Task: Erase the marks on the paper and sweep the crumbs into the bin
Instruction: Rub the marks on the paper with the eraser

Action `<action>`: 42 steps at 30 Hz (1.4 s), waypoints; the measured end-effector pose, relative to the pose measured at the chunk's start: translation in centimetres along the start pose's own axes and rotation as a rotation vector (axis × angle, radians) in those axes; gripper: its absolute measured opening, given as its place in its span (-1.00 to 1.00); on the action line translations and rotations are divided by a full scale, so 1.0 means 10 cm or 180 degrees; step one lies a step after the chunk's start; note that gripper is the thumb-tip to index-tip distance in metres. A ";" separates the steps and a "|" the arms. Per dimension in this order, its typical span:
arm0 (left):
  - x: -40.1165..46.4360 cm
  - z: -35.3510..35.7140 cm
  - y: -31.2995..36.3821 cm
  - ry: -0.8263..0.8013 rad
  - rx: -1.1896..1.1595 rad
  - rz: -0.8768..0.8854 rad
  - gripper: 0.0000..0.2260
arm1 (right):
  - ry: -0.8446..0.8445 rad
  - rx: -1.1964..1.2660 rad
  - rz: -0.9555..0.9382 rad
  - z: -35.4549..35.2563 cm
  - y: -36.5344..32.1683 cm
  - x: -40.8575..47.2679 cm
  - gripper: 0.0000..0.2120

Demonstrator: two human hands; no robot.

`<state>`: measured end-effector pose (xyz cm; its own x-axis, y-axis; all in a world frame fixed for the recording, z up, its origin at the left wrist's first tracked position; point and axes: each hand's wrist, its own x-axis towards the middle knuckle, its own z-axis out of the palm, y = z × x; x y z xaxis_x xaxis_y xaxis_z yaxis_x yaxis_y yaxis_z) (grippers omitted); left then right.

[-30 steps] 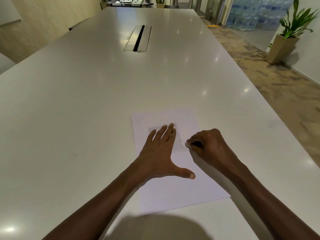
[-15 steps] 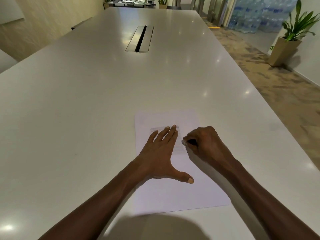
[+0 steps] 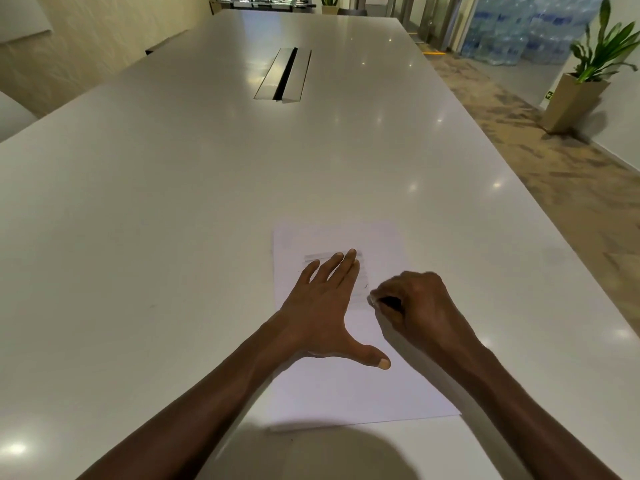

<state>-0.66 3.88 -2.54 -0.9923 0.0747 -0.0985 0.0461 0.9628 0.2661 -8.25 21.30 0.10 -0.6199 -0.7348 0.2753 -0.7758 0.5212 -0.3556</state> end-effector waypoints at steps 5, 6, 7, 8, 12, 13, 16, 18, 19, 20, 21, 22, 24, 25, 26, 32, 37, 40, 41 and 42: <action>-0.01 -0.01 0.02 0.0029 -0.0044 0.0015 0.33 | -0.0021 0.0018 0.0049 0.04 0.08 0.23 -0.76; 0.00 -0.01 0.01 0.0030 -0.0036 0.0007 0.33 | -0.0001 0.0027 0.0043 0.03 0.07 0.21 -0.74; 0.00 -0.01 0.01 0.0025 -0.0019 0.0001 0.33 | 0.0014 0.0020 0.0039 0.03 0.06 0.17 -0.73; 0.00 -0.01 0.01 0.0019 -0.0002 -0.0002 0.33 | 0.0020 0.0009 0.0028 0.02 0.04 0.12 -0.73; 0.01 -0.01 0.00 -0.0016 0.0027 -0.0005 0.33 | -0.0032 0.0065 0.0022 0.01 -0.05 -0.14 -0.79; 0.01 -0.01 0.00 -0.0014 0.0021 -0.0007 0.33 | -0.0039 0.0075 0.0037 0.01 -0.06 -0.16 -0.81; 0.00 -0.02 0.01 -0.0016 0.0008 0.0001 0.33 | 0.0044 0.0032 0.0046 0.03 0.02 -0.06 -0.82; 0.00 -0.02 0.01 -0.0017 -0.0006 0.0001 0.33 | 0.0109 -0.0063 0.0057 0.05 0.08 0.08 -0.81; 0.00 -0.02 0.02 -0.0025 -0.0010 0.0000 0.33 | 0.0153 -0.0085 0.0052 0.06 0.12 0.15 -0.80; 0.00 -0.02 0.02 -0.0032 -0.0018 -0.0002 0.33 | 0.0187 -0.0105 0.0045 0.06 0.14 0.21 -0.80; -0.01 -0.02 0.02 -0.0034 -0.0024 -0.0008 0.32 | 0.0211 -0.0156 0.0039 0.06 0.16 0.25 -0.81; -0.01 -0.03 0.02 -0.0030 -0.0024 -0.0011 0.32 | 0.0215 -0.0213 0.0037 0.07 0.17 0.28 -0.81; -0.01 -0.03 0.03 -0.0025 -0.0017 -0.0015 0.32 | 0.0206 -0.0291 0.0012 0.06 0.17 0.31 -0.79; -0.01 -0.03 0.03 -0.0020 -0.0021 -0.0017 0.32 | 0.0200 -0.0320 -0.0010 0.06 0.17 0.31 -0.79; -0.01 -0.03 0.03 -0.0012 -0.0039 -0.0024 0.32 | 0.0181 -0.0326 -0.0023 0.05 0.17 0.30 -0.78; -0.01 -0.02 0.02 -0.0034 -0.0052 -0.0048 0.34 | -0.0038 -0.0268 -0.0020 -0.07 0.09 -0.09 -0.83; -0.02 -0.03 0.02 -0.0052 -0.0043 -0.0016 0.33 | -0.0050 -0.0173 -0.0026 -0.08 0.07 -0.09 -0.81; -0.01 -0.03 0.02 -0.0029 -0.0023 -0.0013 0.32 | 0.0025 -0.0233 -0.0080 -0.05 0.17 0.19 -0.83; -0.01 -0.03 0.01 -0.0026 -0.0017 -0.0017 0.32 | 0.0062 -0.0206 -0.0111 -0.03 0.21 0.29 -0.84; 0.00 -0.03 0.02 -0.0028 -0.0022 -0.0013 0.32 | 0.0088 -0.0190 -0.0123 -0.03 0.26 0.37 -0.84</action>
<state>-0.65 4.01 -2.25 -0.9915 0.0729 -0.1080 0.0410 0.9613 0.2724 -12.62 20.06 0.48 -0.5916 -0.7431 0.3126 -0.8044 0.5181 -0.2906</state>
